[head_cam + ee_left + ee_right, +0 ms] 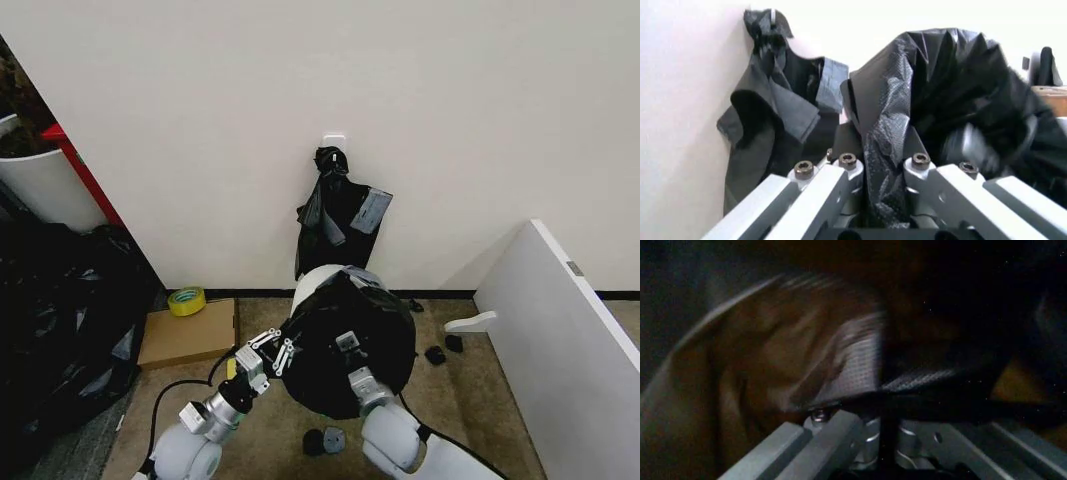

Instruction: Place the garbage bag over the trash bin.

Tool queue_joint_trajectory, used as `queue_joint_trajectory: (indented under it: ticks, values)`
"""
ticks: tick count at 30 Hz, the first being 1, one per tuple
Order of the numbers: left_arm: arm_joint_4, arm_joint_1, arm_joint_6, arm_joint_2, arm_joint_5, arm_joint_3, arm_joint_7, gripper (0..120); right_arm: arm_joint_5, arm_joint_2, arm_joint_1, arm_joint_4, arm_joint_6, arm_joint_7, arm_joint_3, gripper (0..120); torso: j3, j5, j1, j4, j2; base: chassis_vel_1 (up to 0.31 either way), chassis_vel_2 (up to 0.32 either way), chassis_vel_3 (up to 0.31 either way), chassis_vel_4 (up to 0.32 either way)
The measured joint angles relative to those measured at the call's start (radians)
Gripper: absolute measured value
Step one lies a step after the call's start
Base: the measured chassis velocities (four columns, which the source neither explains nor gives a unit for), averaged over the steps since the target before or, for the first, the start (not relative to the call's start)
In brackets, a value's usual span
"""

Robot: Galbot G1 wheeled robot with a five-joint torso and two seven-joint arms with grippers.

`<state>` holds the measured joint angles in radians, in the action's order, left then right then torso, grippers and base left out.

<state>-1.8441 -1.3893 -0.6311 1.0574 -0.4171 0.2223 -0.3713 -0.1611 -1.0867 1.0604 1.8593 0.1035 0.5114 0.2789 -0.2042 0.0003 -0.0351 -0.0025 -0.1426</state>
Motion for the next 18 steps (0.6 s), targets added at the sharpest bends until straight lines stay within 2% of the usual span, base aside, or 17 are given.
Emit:
queue_joint_trajectory:
  ticks: [4,7,18]
  values:
    - [0.022,0.009,0.000,0.005,0.001,-0.002,-0.001,4,-0.128,0.032,0.025,0.104,0.011,-0.001,-0.002,0,0.000,0.0004,0.000,-0.0001,0.000,0.000,0.000,0.000,0.000]
    - [0.049,0.020,0.000,0.010,0.007,-0.004,0.001,4,-0.237,0.070,0.053,0.194,0.084,0.030,0.010,0,0.000,0.0001,0.000,-0.0002,0.000,0.000,0.000,0.000,0.000]
    - [0.059,0.022,0.001,0.012,0.013,-0.001,0.003,4,-0.409,0.090,0.067,0.300,0.307,0.160,0.048,0,0.000,0.0002,0.000,-0.0001,0.000,0.000,0.000,0.000,0.000]
